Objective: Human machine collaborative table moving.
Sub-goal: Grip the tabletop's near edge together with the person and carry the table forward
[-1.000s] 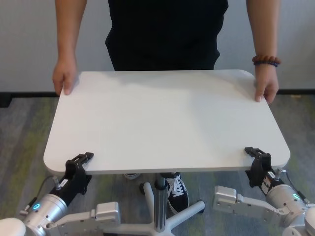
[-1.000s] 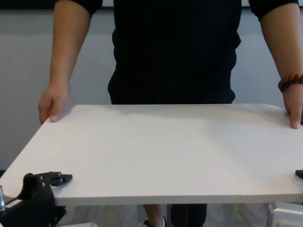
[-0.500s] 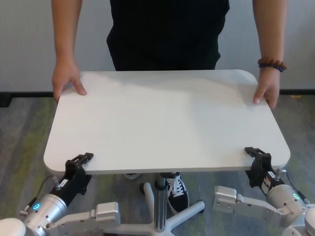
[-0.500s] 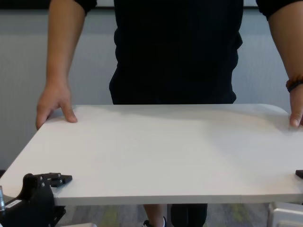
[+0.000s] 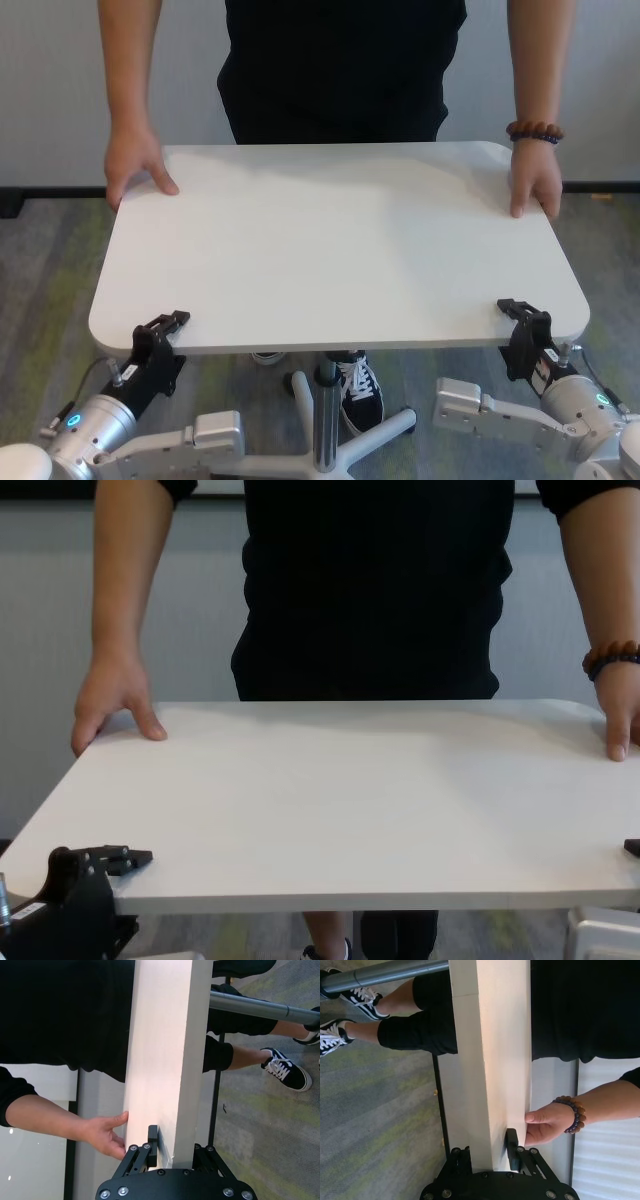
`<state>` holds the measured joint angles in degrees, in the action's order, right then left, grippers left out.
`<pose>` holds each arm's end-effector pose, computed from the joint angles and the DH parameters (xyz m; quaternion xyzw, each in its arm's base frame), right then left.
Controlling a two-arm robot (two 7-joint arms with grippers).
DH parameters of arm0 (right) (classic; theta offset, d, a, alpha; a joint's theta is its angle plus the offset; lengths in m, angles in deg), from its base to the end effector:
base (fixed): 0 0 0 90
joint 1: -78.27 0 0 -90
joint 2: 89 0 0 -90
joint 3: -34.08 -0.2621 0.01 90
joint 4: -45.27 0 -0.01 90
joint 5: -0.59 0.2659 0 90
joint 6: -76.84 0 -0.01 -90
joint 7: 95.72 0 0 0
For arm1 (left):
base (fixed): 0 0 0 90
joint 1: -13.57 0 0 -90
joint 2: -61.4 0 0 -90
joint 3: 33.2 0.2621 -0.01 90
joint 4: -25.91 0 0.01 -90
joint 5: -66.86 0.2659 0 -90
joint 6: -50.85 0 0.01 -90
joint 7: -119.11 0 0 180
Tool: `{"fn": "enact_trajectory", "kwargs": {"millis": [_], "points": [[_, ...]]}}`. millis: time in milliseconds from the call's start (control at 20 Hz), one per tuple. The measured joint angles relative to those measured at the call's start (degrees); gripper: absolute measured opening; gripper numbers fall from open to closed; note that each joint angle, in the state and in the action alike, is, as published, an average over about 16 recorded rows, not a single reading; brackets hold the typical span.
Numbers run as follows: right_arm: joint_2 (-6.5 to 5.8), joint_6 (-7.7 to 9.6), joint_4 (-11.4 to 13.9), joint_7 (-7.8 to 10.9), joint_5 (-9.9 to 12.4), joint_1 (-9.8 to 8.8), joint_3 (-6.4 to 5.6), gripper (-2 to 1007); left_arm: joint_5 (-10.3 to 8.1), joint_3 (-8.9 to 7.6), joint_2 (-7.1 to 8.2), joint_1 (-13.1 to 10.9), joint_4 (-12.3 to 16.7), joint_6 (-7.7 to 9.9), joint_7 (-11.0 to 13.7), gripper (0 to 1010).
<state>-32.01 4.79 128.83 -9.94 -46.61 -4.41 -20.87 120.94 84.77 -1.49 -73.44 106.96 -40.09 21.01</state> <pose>0.2742 -0.0318 -0.3107 -0.5217 -0.4405 -0.4129 0.6027 0.2655 0.0260 -0.3269 0.4193 -0.4944 0.3881 0.6551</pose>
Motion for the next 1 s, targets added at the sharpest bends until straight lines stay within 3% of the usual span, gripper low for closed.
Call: {"fn": "enact_trajectory", "kwargs": {"millis": [450, 1000], "points": [[-0.36, 0.04, 0.13, 0.79, -1.1, 0.36, 0.16, 289, 0.61, -0.08, -0.05, 0.03, 0.43, 0.55, 0.06, 306], [-1.34, -0.6, -0.06, 2.19, -4.63, 2.12, 0.23, 284, 2.84, -0.74, -0.67, 1.0, 1.57, 3.24, 0.04, 306]]}}
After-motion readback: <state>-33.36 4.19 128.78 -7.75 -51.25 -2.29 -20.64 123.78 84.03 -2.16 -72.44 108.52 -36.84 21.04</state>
